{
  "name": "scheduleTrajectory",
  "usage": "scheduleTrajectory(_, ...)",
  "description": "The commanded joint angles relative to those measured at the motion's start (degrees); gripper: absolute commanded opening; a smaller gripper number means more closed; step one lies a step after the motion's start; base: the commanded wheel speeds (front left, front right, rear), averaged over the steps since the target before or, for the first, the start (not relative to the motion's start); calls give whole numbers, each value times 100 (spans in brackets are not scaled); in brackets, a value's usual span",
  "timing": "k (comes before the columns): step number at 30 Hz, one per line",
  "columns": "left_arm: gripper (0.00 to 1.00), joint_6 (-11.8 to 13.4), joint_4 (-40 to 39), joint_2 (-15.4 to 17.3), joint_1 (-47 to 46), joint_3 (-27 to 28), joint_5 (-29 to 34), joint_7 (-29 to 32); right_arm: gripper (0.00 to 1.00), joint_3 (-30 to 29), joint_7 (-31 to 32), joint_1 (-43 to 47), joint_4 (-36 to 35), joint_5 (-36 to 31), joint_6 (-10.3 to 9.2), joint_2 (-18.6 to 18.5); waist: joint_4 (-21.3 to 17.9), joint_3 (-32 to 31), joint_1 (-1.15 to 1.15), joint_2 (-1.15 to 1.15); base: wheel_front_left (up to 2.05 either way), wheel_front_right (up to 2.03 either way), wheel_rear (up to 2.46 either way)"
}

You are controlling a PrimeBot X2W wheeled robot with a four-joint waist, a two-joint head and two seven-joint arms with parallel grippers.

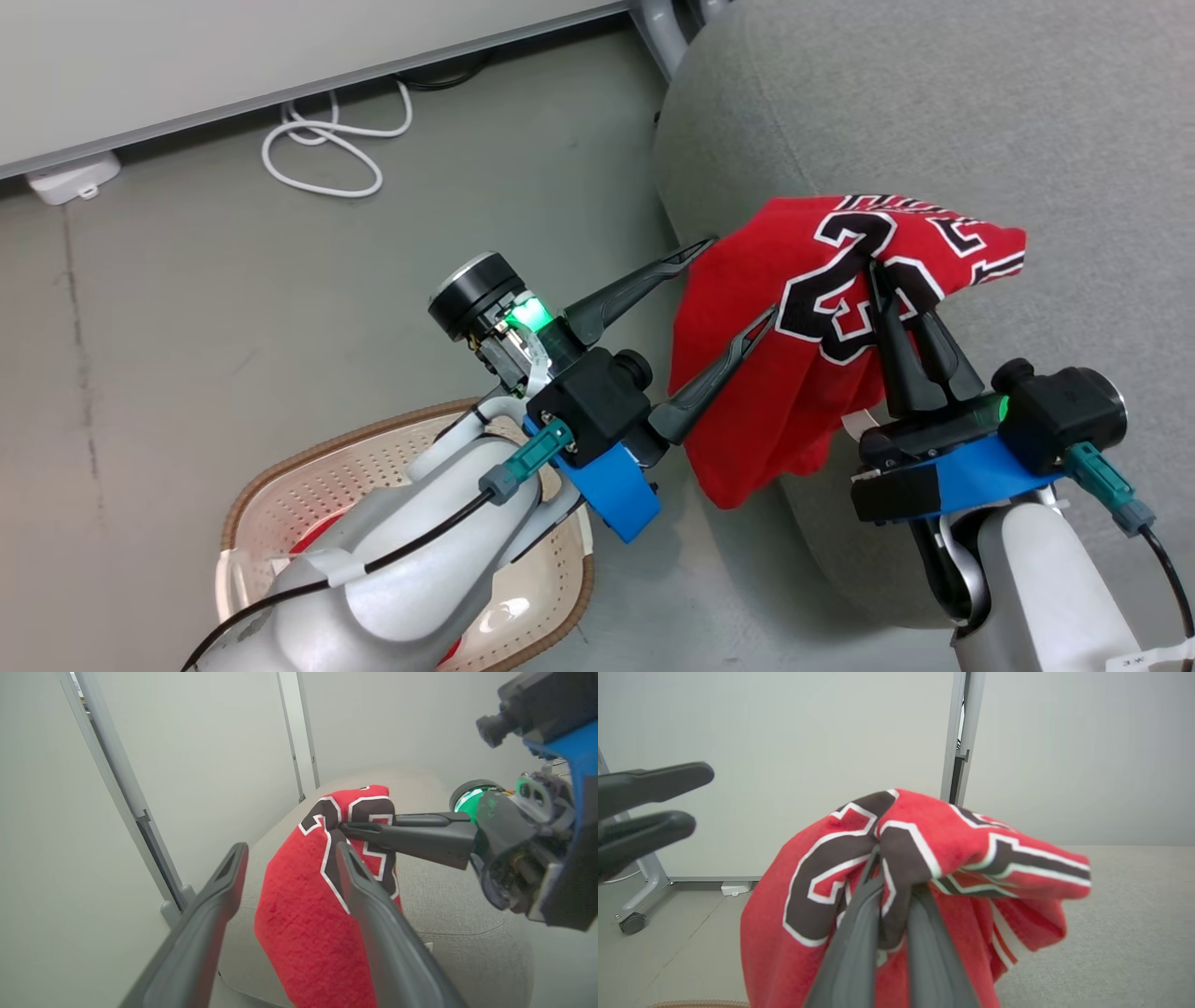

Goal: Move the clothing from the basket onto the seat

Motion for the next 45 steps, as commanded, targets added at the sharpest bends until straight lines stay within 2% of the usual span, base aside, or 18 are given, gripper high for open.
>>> scheduleTrajectory(1,100,-10,25,33,-68,-6,-35,-16,0,-37,-6,74,-42,11,3,4,-104,25,0,0,0,0,0)
scheduleTrajectory(12,100,-10,41,33,-110,-109,-51,-16,0,-183,-6,35,-131,34,3,3,-236,98,0,0,0,0,0)
scheduleTrajectory(17,100,-10,20,67,-201,-118,-42,-16,0,-422,-6,-338,-287,-97,3,2,-184,248,0,0,0,0,0)
scheduleTrajectory(22,100,-10,-1,108,-342,-133,24,-16,0,-905,-6,-1055,-472,-257,3,-101,-112,582,0,0,0,0,0)
scheduleTrajectory(26,100,-10,-8,150,-535,-198,81,-16,0,-1389,-6,-1756,-571,-306,3,-341,-11,988,0,0,0,0,0)
scheduleTrajectory(33,100,-10,-35,164,-935,-303,186,-16,0,-2300,-5,-2807,-570,-400,3,-1017,251,1768,0,0,0,0,0)
scheduleTrajectory(38,100,-10,-47,173,-1163,-391,227,-16,0,-2745,-5,-3431,-260,-421,2,-1595,394,2235,0,0,0,0,0)
scheduleTrajectory(45,100,-10,-55,191,-1390,-457,267,-16,0,-3022,-6,-4050,653,-495,2,-2074,518,2691,0,0,0,0,0)
